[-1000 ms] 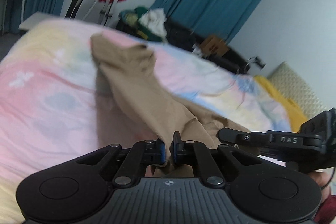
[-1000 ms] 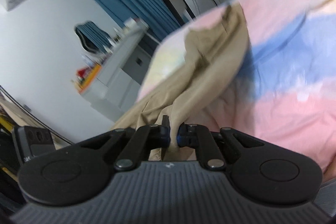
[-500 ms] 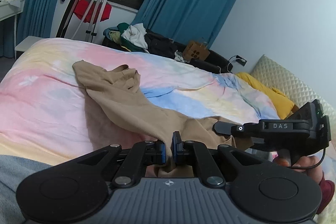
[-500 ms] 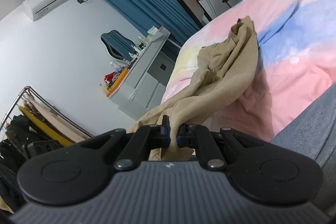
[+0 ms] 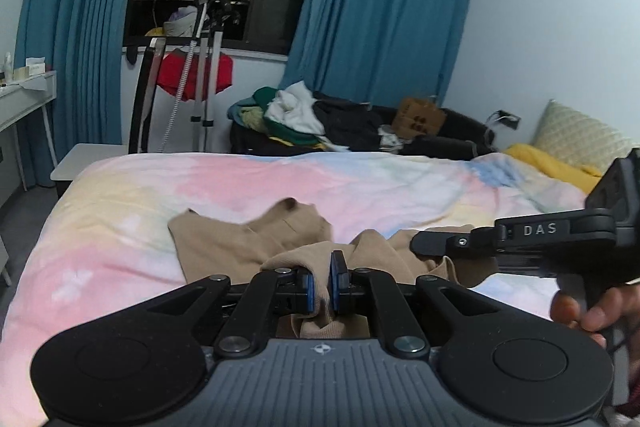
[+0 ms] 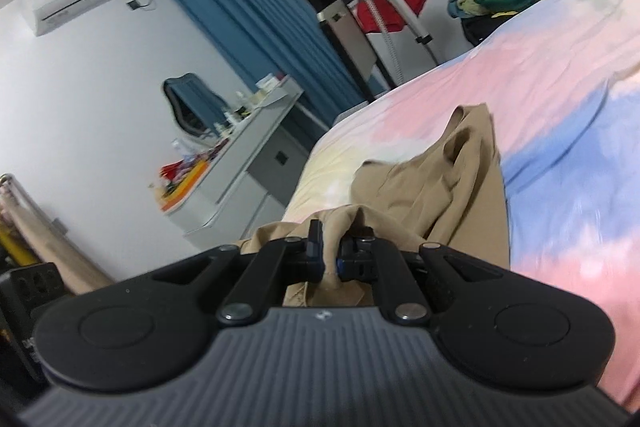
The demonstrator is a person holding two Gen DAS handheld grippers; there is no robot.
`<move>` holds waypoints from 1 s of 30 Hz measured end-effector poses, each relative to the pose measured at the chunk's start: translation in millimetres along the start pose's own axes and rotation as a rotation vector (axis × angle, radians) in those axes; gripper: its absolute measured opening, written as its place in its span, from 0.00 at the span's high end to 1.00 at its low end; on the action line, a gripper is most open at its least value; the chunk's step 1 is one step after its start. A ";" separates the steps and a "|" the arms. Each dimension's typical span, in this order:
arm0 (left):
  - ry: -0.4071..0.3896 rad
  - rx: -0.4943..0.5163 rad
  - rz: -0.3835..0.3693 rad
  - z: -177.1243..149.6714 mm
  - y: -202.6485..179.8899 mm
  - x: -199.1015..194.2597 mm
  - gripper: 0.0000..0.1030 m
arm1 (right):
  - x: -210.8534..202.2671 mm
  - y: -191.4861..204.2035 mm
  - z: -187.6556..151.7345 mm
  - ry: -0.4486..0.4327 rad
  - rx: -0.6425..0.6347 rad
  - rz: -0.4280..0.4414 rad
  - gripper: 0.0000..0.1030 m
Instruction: Fold clothes
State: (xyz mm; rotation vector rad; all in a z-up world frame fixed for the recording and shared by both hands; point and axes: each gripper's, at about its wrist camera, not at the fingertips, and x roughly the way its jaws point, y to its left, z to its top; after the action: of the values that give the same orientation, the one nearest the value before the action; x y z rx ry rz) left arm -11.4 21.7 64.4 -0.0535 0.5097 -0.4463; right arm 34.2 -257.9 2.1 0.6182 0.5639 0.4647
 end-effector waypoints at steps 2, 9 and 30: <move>0.026 -0.015 0.022 6.9 11.7 29.3 0.91 | 20.8 -12.1 10.0 0.012 0.015 -0.027 0.91; 0.097 -0.067 0.120 -3.8 53.4 124.9 0.85 | 93.1 -60.4 12.1 0.073 -0.005 -0.143 0.91; 0.174 -0.075 0.246 -32.2 89.8 156.6 0.35 | 134.7 -79.9 -1.5 0.083 -0.091 -0.227 0.50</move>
State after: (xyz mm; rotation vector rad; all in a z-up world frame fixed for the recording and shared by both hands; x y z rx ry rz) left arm 130.9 38.1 -50.0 -0.0235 0.6949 -0.1913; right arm 153.6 -239.9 -97.8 0.4432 0.6798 0.3006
